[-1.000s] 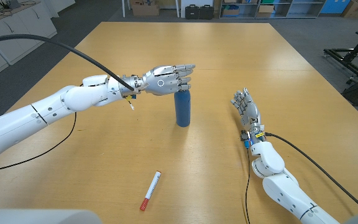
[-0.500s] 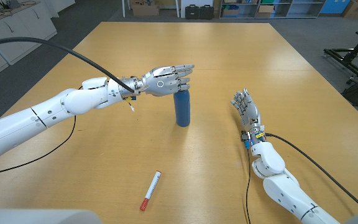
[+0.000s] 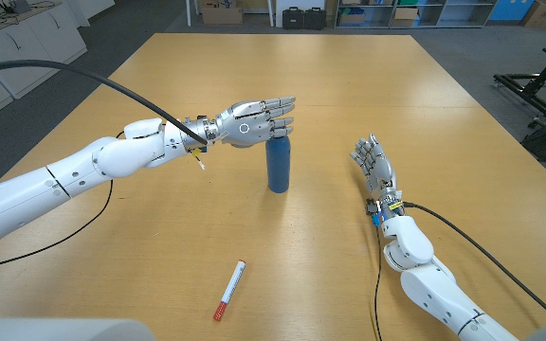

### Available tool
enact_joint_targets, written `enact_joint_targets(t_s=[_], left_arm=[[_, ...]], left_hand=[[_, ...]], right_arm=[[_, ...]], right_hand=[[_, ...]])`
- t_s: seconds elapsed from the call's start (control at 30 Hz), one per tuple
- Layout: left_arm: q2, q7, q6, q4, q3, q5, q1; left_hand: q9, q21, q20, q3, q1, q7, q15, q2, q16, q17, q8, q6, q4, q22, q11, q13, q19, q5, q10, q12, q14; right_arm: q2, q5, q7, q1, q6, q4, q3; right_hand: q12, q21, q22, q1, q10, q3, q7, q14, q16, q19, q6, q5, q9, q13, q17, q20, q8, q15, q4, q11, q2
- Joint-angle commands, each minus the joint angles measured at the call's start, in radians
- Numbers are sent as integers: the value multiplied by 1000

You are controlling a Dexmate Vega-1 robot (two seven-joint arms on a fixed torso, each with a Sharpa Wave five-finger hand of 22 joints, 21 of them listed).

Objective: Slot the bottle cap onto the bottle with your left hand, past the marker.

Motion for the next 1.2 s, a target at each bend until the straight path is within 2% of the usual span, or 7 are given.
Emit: enact_joint_targets(t_s=[0.03, 0.27, 0.43, 0.77, 0.97, 1.1, 1.2], left_arm=[[-5, 5, 31, 11, 2, 24, 4], [2, 3, 48, 6, 0, 32, 12], [9, -22, 68, -4, -7, 41, 24], [16, -75, 90, -20, -18, 47, 49], [24, -117, 101, -39, -29, 55, 63], [23, -131, 111, -47, -37, 50, 73], [25, -128, 128, -51, -45, 50, 84]], left_hand=[[-1, -1, -18, -7, -13, 3, -165, -6, 0, 3, -6, -24, -4, 2, 3, 3, -6, 5, -24, -2, -17], [0, -2, -21, -14, -35, 4, -166, -11, -1, 3, -19, -80, -6, 3, 5, 4, -16, 8, -88, -2, -45], [0, -3, -20, -31, -71, 5, -166, -17, 0, 3, -41, -171, -6, 3, 9, 5, -39, 12, -180, -1, -94], [0, -5, -3, -70, -144, 52, -116, -24, -4, 4, -81, -304, 5, 4, 27, 10, -89, 13, -304, -1, -182], [0, -8, 8, -90, -189, 74, -89, -22, -5, 4, -107, -382, 7, 3, 76, 11, -125, 16, -367, 0, -233], [1, -7, 14, -113, -252, 117, -47, -15, -10, 2, -136, -457, 17, 4, 130, 11, -158, 18, -443, -2, -314], [2, -8, 14, -122, -278, 131, -32, -14, -9, 2, -145, -481, 23, 4, 145, 11, -172, 18, -472, -3, -339]], right_arm=[[2, 0, -3, 2, 0, 4, -2], [2, -1, 1, 6, 1, 7, -3], [4, 1, 2, 8, 1, 8, -5], [2, -3, -5, 5, -5, 1, -7], [-1, -8, -11, -4, -5, -7, -4], [-2, -9, -13, -8, -4, -12, -3], [-2, -8, -15, -10, -4, -15, -1]], right_hand=[[1, -1, 5, -2, 10, 0, 0, 9, 0, 11, 6, 10, 4, 4, 1, 0, 0, 2, 0, 1, 6], [2, -2, 5, -2, 12, 0, 0, 9, -1, 11, 6, 11, 4, 4, 1, 1, -1, 2, -1, 0, 6], [2, -2, 5, -2, 11, 0, 0, 9, -1, 11, 6, 11, 4, 4, 1, 0, -1, 2, -1, 2, 6], [1, -4, 5, -1, 11, 0, -2, 8, -2, 13, 5, 11, 4, 4, 1, 2, -1, 2, -1, 1, 6], [1, -5, 5, -1, 12, 0, -3, 9, -2, 12, 5, 11, 4, 4, 1, 2, -1, 2, -1, 1, 6], [1, -6, 6, -1, 11, 0, -3, 8, -2, 12, 6, 11, 4, 4, 1, 1, -1, 1, -1, 0, 6], [2, -7, 6, -1, 12, 0, -3, 7, -3, 12, 6, 11, 4, 4, 1, 1, -1, 1, -1, 0, 6]])
